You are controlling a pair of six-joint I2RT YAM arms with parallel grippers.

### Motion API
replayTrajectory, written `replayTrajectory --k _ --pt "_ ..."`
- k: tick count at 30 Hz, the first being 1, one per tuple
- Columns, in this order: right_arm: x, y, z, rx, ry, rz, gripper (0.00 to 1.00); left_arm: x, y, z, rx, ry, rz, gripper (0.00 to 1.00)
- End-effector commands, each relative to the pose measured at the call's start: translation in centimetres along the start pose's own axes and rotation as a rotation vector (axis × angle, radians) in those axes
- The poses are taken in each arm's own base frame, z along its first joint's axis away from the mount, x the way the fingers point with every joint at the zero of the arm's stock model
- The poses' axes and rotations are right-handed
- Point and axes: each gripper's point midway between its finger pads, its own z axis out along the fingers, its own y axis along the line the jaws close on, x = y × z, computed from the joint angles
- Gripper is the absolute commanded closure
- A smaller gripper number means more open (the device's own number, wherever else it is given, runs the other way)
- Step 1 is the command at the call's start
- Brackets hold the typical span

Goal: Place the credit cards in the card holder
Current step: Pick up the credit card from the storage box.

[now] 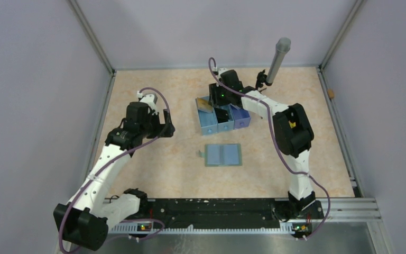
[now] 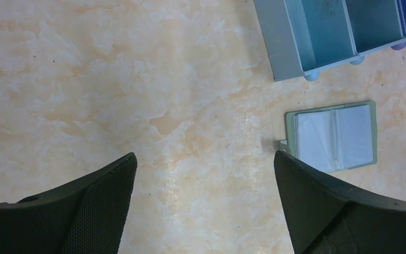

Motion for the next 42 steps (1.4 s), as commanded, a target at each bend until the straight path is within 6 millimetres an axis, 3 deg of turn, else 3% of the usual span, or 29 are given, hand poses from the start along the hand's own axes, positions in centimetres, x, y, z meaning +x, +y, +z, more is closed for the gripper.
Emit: replayTrajectory --k 1,20,29,42 --pt "-4.2 2.8 -2.4 -0.08 -0.109 -0.006 0.51 -0.3 -0.1 0.2 0.014 -0.012 0.014 0.01" --pt "-5.8 3.6 -3.7 -0.07 -0.161 -0.016 0.51 -0.3 -0.2 0.1 0.024 -0.016 0.014 0.01" --pt "-5.3 3.0 -3.1 -0.032 -0.149 -0.017 0.67 -0.3 -0.2 0.1 0.025 -0.014 0.014 0.01" --pt "-7.3 3.4 -5.2 -0.004 -0.231 -0.036 0.79 -0.2 -0.3 0.1 0.034 -0.01 0.014 0.01"
